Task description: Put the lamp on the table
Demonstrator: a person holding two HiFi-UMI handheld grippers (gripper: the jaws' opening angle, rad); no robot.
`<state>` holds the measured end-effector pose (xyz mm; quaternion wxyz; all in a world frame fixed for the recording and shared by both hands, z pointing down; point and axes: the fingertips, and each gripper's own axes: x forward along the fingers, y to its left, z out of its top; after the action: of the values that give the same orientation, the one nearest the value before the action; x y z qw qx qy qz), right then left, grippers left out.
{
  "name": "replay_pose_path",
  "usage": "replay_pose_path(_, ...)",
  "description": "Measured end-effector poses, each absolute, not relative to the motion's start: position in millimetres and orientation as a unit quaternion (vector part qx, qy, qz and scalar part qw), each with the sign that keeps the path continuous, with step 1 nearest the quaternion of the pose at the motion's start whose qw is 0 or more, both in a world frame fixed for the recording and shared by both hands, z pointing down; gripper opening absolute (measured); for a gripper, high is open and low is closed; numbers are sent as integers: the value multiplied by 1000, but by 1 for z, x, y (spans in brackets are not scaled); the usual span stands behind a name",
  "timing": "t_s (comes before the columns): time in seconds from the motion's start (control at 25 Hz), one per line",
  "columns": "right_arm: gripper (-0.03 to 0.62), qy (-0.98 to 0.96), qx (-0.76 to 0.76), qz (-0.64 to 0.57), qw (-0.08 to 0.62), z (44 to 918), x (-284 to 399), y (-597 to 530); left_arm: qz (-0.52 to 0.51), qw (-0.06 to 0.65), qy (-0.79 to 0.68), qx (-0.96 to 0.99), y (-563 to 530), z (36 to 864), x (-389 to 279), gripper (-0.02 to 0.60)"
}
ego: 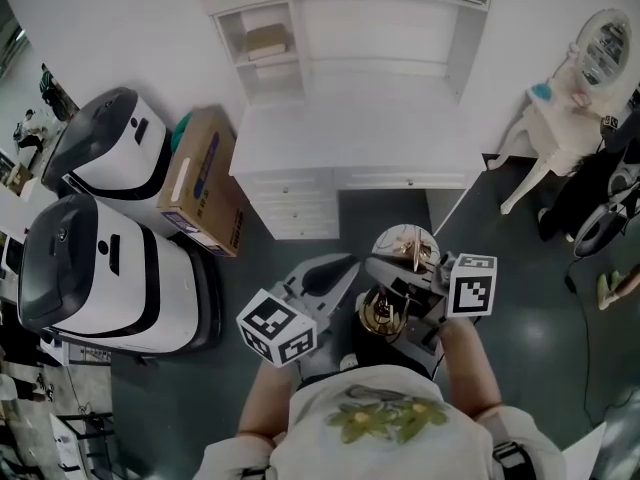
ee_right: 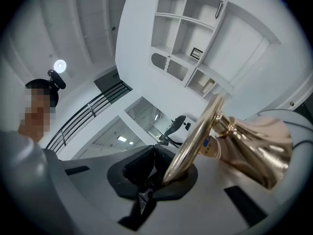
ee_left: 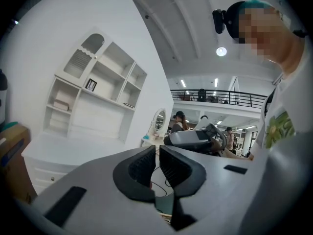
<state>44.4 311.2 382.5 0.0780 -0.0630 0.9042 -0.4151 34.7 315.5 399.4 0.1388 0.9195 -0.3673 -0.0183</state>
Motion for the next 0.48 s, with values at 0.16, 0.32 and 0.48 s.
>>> replay_pose_path(0.16, 31, 904, -51, -417, 79, 381, 40, 289, -13, 135, -370, 919, 284, 397, 27, 48)
replay_pose_path(0.32, 31, 903, -50, -419, 77, 385, 37, 255, -15, 135, -373, 918, 247, 396, 23, 48)
replay_pose_path(0.48, 31, 901, -49, -424, 74, 390, 31, 221, -2, 137, -369, 919, 215, 404, 20, 48)
